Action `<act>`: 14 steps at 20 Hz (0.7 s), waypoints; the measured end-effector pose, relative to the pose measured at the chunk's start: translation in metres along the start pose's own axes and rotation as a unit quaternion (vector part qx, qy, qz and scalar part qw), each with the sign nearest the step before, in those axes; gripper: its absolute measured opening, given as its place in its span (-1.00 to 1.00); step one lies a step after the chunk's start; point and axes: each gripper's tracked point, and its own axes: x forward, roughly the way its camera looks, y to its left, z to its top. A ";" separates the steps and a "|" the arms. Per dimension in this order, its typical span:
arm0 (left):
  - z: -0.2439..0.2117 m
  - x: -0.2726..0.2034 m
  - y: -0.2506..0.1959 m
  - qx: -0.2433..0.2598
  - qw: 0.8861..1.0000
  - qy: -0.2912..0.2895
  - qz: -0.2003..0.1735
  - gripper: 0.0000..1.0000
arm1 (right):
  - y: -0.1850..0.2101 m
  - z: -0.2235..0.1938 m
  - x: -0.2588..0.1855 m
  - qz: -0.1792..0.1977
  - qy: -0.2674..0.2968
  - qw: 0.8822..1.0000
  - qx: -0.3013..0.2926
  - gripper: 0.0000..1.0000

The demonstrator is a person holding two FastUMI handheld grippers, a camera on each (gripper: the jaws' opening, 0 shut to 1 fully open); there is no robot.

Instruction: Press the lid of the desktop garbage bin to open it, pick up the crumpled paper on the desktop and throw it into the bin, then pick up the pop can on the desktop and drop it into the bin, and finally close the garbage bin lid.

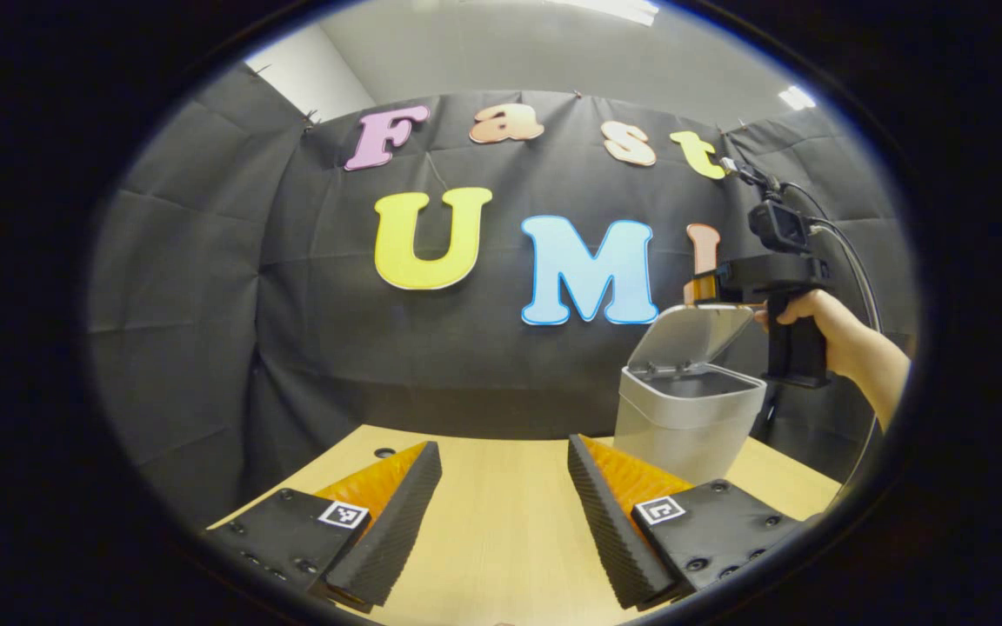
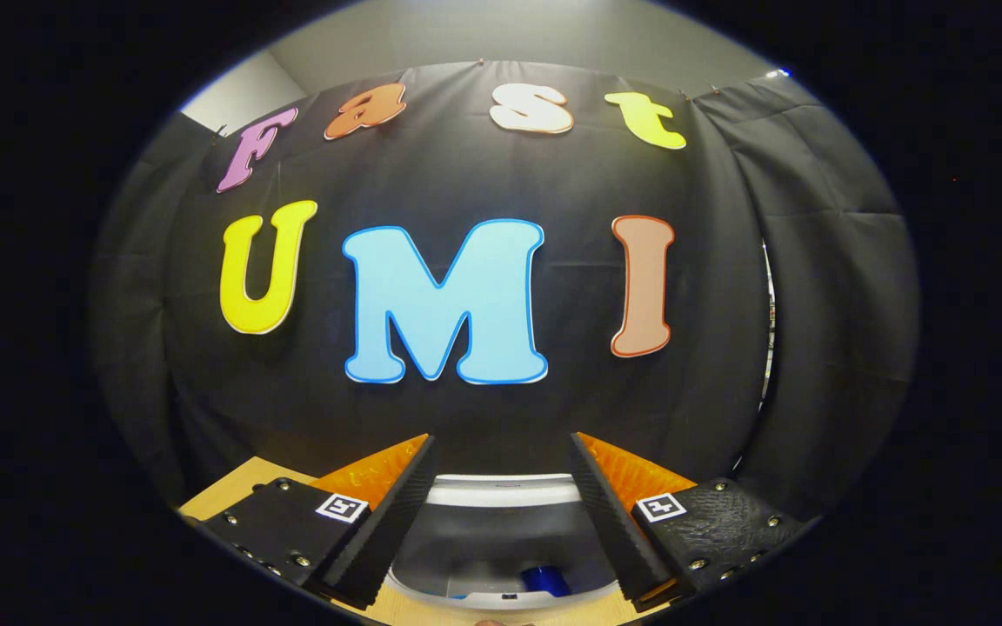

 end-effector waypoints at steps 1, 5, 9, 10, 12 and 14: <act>-0.001 -0.001 -0.001 0.001 1.000 0.000 0.000 0.92 | 0.000 -0.007 -0.001 0.004 0.009 1.000 0.001 0.93; 0.000 -0.002 -0.003 0.006 1.000 0.000 0.002 0.92 | 0.000 -0.033 -0.001 0.011 0.043 0.999 0.000 0.93; -0.002 -0.006 0.000 0.010 1.000 0.001 0.010 0.93 | -0.001 -0.058 0.005 0.012 0.067 0.998 0.000 0.94; -0.002 -0.006 0.001 0.010 1.000 0.001 0.013 0.92 | 0.000 -0.063 0.007 0.013 0.069 0.998 0.002 0.93; -0.003 -0.005 0.003 0.011 1.000 0.002 0.018 0.92 | 0.000 -0.068 0.011 0.017 0.068 0.998 0.008 0.93; -0.003 -0.006 0.006 0.011 1.000 0.004 0.022 0.93 | 0.000 -0.069 0.015 0.022 0.057 0.998 0.011 0.94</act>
